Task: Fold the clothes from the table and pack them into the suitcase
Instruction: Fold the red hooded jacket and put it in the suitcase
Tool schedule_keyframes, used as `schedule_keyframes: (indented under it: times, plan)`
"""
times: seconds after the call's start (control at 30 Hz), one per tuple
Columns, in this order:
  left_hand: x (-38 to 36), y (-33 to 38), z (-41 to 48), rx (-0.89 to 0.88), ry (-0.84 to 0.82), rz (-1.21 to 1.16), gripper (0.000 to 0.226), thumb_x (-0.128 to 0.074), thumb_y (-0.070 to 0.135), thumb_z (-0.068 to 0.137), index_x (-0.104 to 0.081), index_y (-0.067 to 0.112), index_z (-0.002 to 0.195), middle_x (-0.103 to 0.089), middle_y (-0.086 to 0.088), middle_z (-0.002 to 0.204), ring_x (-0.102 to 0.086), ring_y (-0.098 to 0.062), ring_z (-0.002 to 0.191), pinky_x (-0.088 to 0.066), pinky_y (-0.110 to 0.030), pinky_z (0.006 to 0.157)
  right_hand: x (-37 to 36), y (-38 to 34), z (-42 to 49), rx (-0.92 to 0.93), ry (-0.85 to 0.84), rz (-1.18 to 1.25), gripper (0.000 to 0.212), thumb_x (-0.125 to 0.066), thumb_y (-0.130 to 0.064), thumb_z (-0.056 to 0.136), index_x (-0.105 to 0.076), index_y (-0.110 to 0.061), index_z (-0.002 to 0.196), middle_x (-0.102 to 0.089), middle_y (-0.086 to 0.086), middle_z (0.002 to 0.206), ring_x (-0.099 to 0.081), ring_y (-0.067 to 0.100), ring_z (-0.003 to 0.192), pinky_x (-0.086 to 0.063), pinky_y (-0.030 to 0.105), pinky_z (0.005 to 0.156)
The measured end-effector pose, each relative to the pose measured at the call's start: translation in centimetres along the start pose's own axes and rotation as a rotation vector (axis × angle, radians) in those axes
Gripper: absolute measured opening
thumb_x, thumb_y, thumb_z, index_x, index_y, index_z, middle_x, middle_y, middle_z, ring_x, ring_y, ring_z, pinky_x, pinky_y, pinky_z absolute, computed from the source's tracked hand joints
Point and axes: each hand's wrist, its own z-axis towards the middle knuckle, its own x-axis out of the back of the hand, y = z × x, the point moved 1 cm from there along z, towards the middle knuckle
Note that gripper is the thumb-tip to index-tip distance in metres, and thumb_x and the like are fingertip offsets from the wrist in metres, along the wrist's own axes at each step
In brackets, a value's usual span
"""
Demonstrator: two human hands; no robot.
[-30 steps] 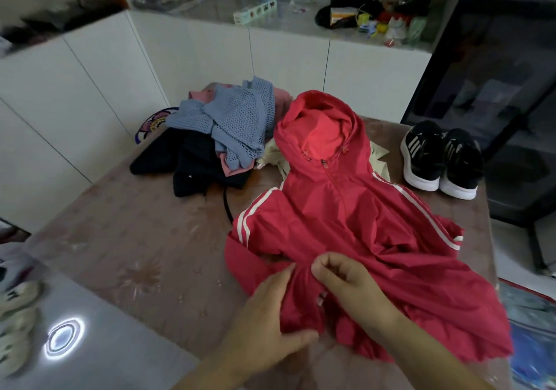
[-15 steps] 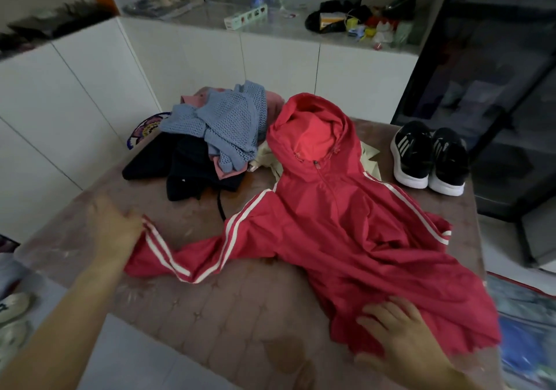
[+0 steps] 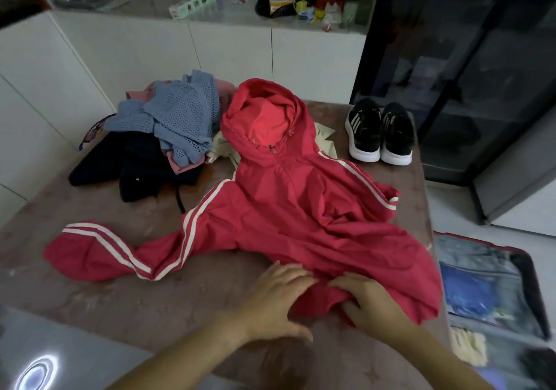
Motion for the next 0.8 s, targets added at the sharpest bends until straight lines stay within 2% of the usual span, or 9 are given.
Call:
schedule_keyframes:
  times: [0.1,0.17,0.27,0.33,0.4,0.47,0.6,0.7,0.8]
  plan:
    - [0.1,1.2,-0.9,-0.047,0.046,-0.090,0.031,-0.058,0.037,0.079,-0.063,0.022,0.107,-0.065,0.001,0.106,-0.057,-0.017,0.104,-0.043,-0.032,0.098,1.7,-1.9,-1.2,-0.028,-0.264,0.240,0.028,-0.058,-0.031,0.072,-0.069,-0.025,0.097,-0.069,-0.016,0.089,-0.063,-0.003,0.080,-0.047,0.016,0.073]
    - [0.2,1.1,-1.8,0.026,-0.098,-0.107,0.028,-0.051,0.031,0.081,-0.065,0.020,0.102,-0.067,0.000,0.105,-0.058,-0.020,0.102,-0.043,-0.030,0.087,2.9,-2.2,-1.7,0.015,-0.272,0.252,0.035,-0.066,-0.055,0.076,-0.068,-0.028,0.099,-0.069,-0.020,0.088,-0.062,-0.006,0.080,-0.046,0.013,0.075]
    - [-0.9,0.1,-4.0,0.187,-0.373,-0.055,0.037,-0.047,0.012,0.077,-0.065,0.019,0.109,-0.066,-0.004,0.114,-0.057,-0.025,0.110,-0.043,-0.029,0.092,4.9,0.9,-2.0,0.043,0.139,0.100,0.043,-0.051,-0.064,0.086,-0.070,-0.025,0.085,-0.069,-0.015,0.086,-0.062,-0.002,0.081,-0.048,0.020,0.076]
    - [-1.6,-0.5,-5.2,0.287,-0.525,-0.009,0.026,-0.052,0.011,0.078,-0.064,0.016,0.099,-0.068,-0.007,0.098,-0.061,-0.028,0.102,-0.048,-0.034,0.088,6.2,4.2,-2.4,-0.160,0.323,-0.096,0.050,-0.046,-0.066,0.086,-0.070,-0.023,0.094,-0.068,-0.009,0.095,-0.063,0.010,0.088,-0.049,0.031,0.081]
    - [-1.1,-0.1,-5.5,0.337,-0.672,0.002,0.024,-0.066,0.021,0.074,-0.062,0.018,0.098,-0.065,0.000,0.081,-0.063,-0.025,0.094,-0.052,-0.038,0.087,6.4,6.9,-3.2,-0.503,0.206,-0.178,0.054,-0.053,-0.064,0.078,-0.063,-0.026,0.115,-0.065,-0.003,0.108,-0.063,0.020,0.097,-0.048,0.038,0.087]
    - [0.3,0.8,-4.9,0.394,-0.752,-0.079,0.057,-0.078,0.032,0.070,-0.056,0.025,0.122,-0.062,0.003,0.108,-0.057,-0.020,0.108,-0.046,-0.034,0.098,4.7,7.9,-4.4,-0.581,-0.104,-0.049,0.063,-0.060,-0.061,0.073,-0.049,-0.038,0.131,-0.064,-0.002,0.115,-0.063,0.018,0.099,-0.048,0.035,0.090]
    - [2.9,1.3,-1.8,0.444,-0.417,-0.227,0.064,-0.069,0.044,0.082,-0.046,0.019,0.136,-0.055,0.000,0.131,-0.055,-0.015,0.116,-0.042,-0.022,0.097,2.6,4.7,-5.2,-0.292,-0.425,-0.025,0.054,-0.039,-0.048,0.069,-0.060,-0.040,0.118,-0.067,-0.014,0.112,-0.060,0.005,0.100,-0.040,0.011,0.089]
    - [4.5,0.6,0.4,0.452,-0.157,-0.249,0.051,-0.063,0.045,0.086,-0.052,0.021,0.130,-0.059,0.002,0.127,-0.056,-0.009,0.113,-0.042,-0.024,0.098,4.1,3.2,-3.7,-0.141,-0.565,0.164,0.054,-0.045,-0.062,0.080,-0.069,-0.021,0.104,-0.064,-0.015,0.081,-0.056,0.002,0.074,-0.043,0.017,0.071]
    - [6.3,-0.7,1.9,0.465,-0.031,-0.195,0.047,-0.062,0.043,0.088,-0.055,0.019,0.128,-0.059,0.003,0.126,-0.055,-0.011,0.116,-0.040,-0.024,0.100,7.1,6.3,-0.7,-0.228,-0.209,0.141,0.014,-0.059,-0.039,0.090,-0.070,-0.031,0.094,-0.064,-0.016,0.076,-0.056,-0.001,0.064,-0.041,0.022,0.062]
